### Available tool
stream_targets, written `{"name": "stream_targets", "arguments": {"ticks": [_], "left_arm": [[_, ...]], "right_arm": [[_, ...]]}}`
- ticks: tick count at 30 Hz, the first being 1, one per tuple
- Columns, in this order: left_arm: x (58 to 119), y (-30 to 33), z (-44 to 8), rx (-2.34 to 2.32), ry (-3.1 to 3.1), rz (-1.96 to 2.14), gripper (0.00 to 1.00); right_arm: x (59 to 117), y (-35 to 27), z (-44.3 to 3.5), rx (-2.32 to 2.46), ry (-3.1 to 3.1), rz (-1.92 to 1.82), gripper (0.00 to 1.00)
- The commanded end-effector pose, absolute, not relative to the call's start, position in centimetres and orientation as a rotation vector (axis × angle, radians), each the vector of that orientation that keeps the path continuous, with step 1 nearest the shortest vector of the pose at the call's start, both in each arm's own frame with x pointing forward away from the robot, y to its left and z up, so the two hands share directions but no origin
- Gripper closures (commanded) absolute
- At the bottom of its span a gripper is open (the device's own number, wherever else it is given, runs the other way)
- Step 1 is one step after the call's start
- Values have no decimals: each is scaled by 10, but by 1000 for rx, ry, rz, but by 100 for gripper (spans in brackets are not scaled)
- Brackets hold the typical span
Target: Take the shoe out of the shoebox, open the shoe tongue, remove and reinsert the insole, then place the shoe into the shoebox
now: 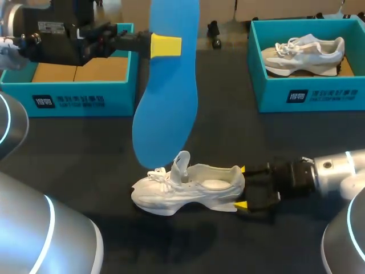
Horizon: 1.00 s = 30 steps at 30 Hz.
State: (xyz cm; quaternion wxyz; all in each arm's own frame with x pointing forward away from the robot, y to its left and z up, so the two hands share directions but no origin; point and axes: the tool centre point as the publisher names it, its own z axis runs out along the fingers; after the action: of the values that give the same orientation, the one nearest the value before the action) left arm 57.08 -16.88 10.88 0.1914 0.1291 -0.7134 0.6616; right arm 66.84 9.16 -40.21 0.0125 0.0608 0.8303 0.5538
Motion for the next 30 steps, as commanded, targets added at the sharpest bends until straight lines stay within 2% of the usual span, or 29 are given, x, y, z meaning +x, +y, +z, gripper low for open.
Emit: {"name": "stream_targets", "arguments": {"ticks": [1,12,30], "left_arm": [[572,-171,110,362,-2005,1854,100],[572,-171,110,362,-2005,1854,100],[572,-171,110,362,-2005,1854,100]], "right_arm": [[667,77,-377,209,2721,1562,0],[665,83,-343,267,2950,1161,0],[664,102,-328,306,3192,671,0]]}}
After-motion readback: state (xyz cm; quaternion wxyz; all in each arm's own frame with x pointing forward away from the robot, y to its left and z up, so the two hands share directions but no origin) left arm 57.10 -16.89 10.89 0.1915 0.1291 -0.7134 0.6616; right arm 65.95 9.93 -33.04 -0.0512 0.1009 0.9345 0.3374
